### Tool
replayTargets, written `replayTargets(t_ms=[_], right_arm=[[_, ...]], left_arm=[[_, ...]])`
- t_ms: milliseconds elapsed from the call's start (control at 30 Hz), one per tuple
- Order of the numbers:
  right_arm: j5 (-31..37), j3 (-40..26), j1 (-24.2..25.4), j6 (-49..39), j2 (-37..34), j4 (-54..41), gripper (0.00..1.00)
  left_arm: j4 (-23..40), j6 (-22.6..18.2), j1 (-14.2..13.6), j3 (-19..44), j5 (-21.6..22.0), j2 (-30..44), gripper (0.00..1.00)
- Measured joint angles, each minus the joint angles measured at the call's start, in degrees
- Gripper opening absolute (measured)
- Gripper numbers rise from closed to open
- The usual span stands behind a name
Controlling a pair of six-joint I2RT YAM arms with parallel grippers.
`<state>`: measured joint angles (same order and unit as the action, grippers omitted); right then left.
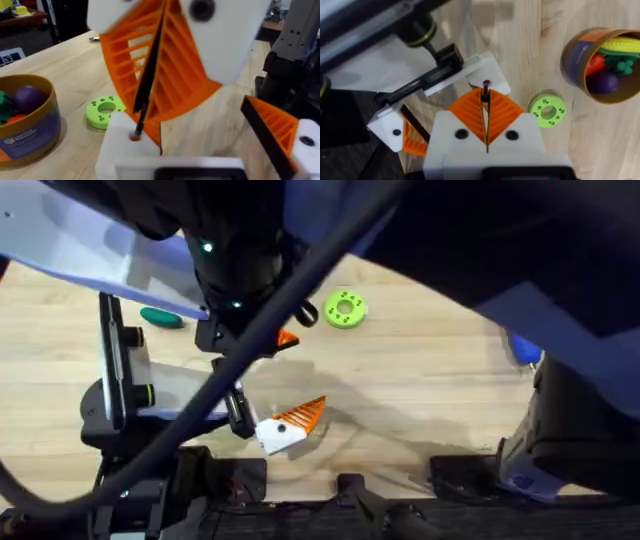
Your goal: Pick up the gripper from the table and insert it into the empty holder that is missing its gripper. Then pick up a screw, insert it into the mounting hole, and use the screwdriver to tighten it. Finally, clean up the table by picking up the vegetable and placing it into the bucket.
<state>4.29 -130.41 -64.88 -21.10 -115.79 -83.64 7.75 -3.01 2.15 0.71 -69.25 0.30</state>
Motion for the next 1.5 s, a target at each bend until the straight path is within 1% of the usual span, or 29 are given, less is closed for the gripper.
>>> replayTargets(t_ms=[433, 933, 967, 1000, 1167, 1200, 1233, 1267, 1500], right_arm=[[0.1, 0.0, 0.0, 0.0, -2.6, 0.0, 0.006], [0.2, 0.0, 0.0, 0.0, -2.6, -0.1, 0.006], [0.2, 0.0, 0.0, 0.1, -2.6, -0.1, 0.03], [0.2, 0.0, 0.0, 0.1, -2.6, -0.2, 0.112], [0.9, 0.0, 0.1, -0.4, -2.6, -0.6, 0.83], [1.3, -0.1, 0.3, -0.6, -2.6, -0.8, 0.95], [1.5, -0.1, 0.4, -0.6, -2.6, -0.8, 0.979], [1.5, -0.2, 0.5, -0.6, -2.6, -0.8, 0.987], [1.7, -0.2, 0.5, 0.1, -2.2, -0.8, 0.991]], left_arm=[[0.0, 0.0, 0.0, 0.0, 0.0, 0.0, 0.987], [0.0, 0.0, 0.0, 0.0, 0.0, 0.0, 0.987], [0.0, 0.0, 0.0, 0.0, 0.0, 0.0, 0.987], [0.0, 0.0, 0.0, 0.0, 0.0, 0.0, 0.987], [0.0, 0.0, 0.0, 0.0, 0.0, 0.0, 0.987], [0.1, 0.0, 0.0, 0.0, -0.2, 0.0, 0.987], [0.1, 0.0, 0.0, 0.0, -0.2, 0.0, 0.987], [0.1, 0.0, 0.0, 0.0, -0.2, 0.0, 0.988], [0.1, 0.0, 0.0, 0.0, -0.2, 0.0, 0.986]])
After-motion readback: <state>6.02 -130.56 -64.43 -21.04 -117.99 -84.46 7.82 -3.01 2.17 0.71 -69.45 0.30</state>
